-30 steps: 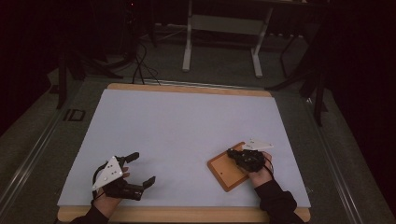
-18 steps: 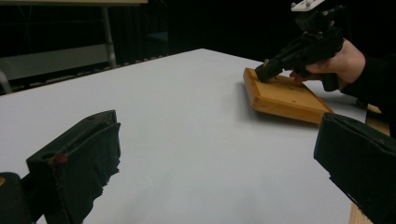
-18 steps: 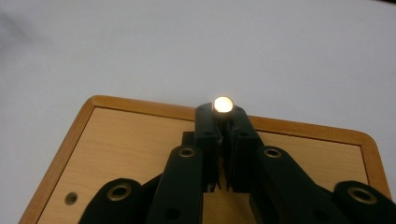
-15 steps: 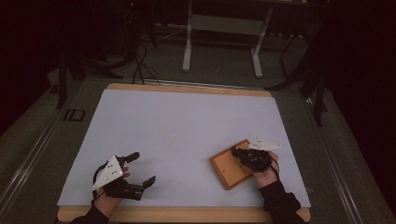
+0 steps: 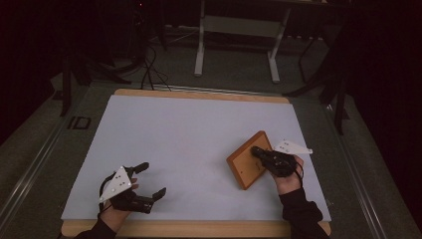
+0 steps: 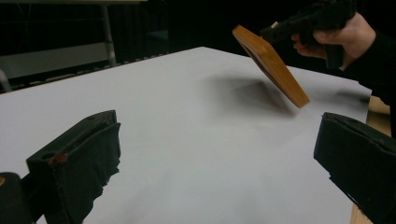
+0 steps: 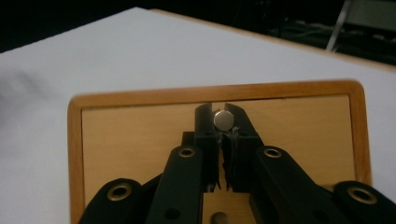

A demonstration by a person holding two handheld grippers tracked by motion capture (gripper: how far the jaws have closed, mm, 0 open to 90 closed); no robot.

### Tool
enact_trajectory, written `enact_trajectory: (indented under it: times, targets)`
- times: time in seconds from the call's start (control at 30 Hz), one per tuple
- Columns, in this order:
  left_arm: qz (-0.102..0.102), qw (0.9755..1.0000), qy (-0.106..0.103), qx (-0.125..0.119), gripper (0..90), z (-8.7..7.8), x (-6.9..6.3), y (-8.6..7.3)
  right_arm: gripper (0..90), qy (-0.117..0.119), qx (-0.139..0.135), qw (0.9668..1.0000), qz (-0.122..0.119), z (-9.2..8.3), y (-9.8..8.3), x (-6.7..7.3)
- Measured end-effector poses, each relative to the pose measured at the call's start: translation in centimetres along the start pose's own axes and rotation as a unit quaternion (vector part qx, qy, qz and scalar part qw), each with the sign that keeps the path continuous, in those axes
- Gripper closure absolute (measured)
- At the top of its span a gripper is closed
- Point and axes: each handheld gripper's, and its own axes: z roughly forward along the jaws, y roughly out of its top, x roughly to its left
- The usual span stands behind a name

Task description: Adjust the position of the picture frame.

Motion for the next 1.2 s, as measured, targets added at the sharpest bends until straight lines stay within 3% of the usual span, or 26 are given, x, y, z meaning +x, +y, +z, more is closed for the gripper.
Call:
enact_trajectory:
  times: [0.27,0.5,0.83,1.2]
  targets:
    - [0.0,1.0,0.0,0.0,0.9,0.0,0.0,0.0,85.5,0.005,-0.022,0.9997,-0.011,1.0,2.8,0.5]
    - [0.002,1.0,0.0,0.0,0.9,-0.1,0.0,0.0,85.6,0.012,-0.019,0.9995,-0.022,2.5,4.1,1.7]
    - [0.005,1.0,-0.003,0.001,0.9,-0.1,0.0,0.0,85.5,0.026,-0.02,0.9993,-0.017,5.2,4.2,4.2]
    - [0.005,1.0,-0.006,0.0,0.9,-0.1,0.0,0.0,85.5,0.036,0.008,0.9993,-0.009,9.2,3.7,7.3]
